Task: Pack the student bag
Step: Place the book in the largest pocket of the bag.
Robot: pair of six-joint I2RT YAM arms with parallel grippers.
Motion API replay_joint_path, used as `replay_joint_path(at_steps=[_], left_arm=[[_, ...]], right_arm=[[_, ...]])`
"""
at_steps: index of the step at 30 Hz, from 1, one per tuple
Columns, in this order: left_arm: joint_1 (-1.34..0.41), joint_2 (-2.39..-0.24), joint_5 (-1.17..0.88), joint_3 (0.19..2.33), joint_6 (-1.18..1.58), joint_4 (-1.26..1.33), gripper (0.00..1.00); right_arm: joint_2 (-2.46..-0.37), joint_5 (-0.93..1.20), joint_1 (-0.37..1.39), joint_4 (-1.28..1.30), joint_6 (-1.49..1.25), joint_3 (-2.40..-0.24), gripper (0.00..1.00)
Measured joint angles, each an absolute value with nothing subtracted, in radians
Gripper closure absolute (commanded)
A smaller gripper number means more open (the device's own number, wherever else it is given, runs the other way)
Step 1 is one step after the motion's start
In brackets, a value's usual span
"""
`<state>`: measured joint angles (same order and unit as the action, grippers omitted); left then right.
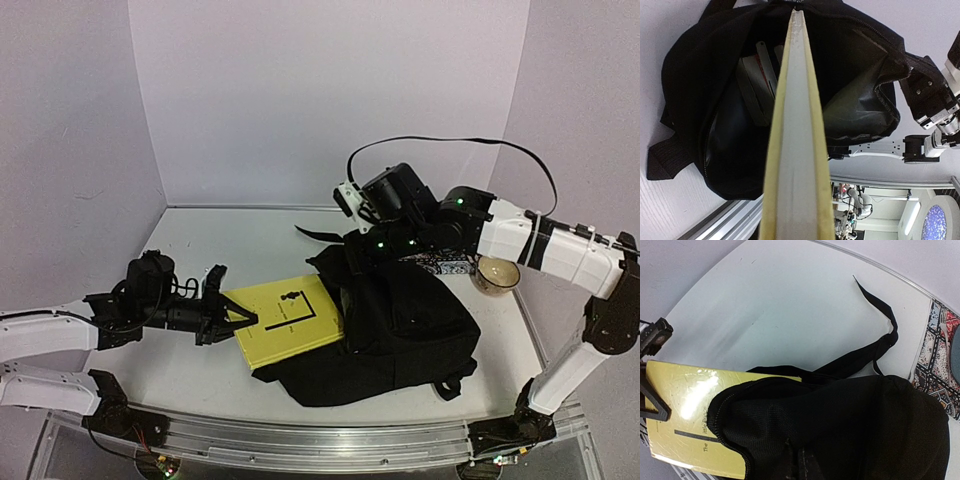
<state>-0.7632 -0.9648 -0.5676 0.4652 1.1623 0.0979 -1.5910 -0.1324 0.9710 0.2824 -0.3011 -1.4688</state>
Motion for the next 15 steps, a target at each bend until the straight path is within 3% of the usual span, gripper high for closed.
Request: replay_joint_path(at_steps=[15], left_arm=[[-0.79, -1.157, -0.554, 0.551, 1.187, 0.291, 1.0]], right_arm=[[-1.548, -0.039, 0.968, 0.249, -0.333, -1.431, 1.0]])
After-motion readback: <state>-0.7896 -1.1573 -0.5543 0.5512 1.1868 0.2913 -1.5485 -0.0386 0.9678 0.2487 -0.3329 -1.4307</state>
